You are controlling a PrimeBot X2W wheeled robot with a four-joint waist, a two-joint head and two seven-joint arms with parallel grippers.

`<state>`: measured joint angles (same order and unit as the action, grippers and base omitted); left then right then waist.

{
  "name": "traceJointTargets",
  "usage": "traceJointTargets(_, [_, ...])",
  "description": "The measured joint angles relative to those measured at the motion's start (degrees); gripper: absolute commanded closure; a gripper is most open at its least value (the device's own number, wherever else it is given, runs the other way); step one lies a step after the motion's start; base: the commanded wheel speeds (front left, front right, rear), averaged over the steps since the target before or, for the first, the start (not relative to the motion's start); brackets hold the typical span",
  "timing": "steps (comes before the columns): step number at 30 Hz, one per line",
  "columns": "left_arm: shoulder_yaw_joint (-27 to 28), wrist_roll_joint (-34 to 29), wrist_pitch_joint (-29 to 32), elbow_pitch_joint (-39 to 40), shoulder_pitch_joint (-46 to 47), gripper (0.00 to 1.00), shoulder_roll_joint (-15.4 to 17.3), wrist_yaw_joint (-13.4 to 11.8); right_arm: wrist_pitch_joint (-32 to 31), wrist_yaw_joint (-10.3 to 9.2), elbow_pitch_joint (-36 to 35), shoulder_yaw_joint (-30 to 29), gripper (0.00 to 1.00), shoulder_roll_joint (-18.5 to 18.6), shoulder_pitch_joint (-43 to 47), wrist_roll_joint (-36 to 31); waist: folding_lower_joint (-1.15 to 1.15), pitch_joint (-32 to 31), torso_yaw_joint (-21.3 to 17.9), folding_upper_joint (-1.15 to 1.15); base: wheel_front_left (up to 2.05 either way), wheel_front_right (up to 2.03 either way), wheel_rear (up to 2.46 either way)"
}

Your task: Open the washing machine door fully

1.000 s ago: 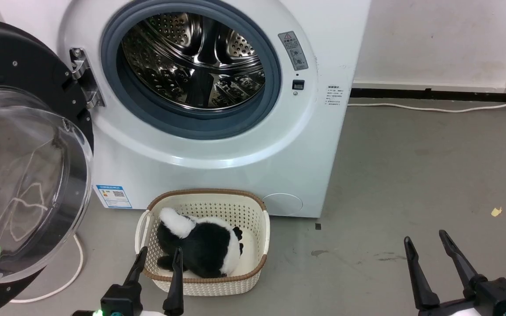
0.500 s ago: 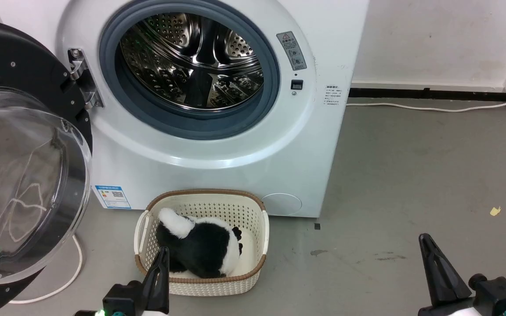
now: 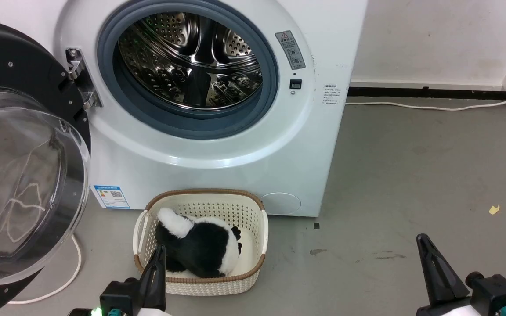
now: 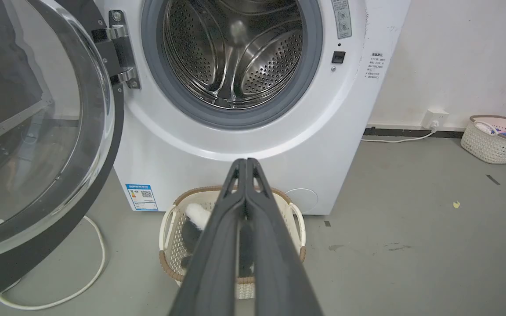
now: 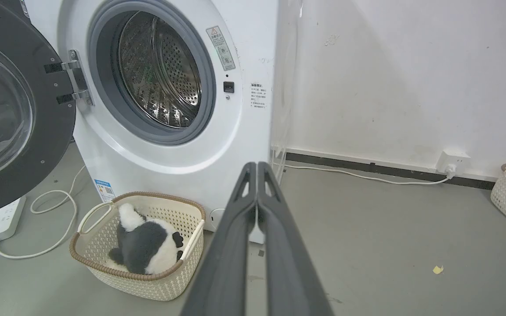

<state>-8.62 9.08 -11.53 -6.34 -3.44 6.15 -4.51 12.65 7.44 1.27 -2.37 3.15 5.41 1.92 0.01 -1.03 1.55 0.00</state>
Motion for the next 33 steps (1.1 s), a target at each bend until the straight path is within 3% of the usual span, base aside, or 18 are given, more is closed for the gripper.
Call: traceJointTargets(33, [2.72,-3.05,4.04,2.11,0.73,1.00,-1.30,1.64,-4.42,0.00,-0.21,0.89,1.00,0.00,-1.25,-0.45,0.00,0.36,-0.54,0.00,0.00,0.00,0.00])
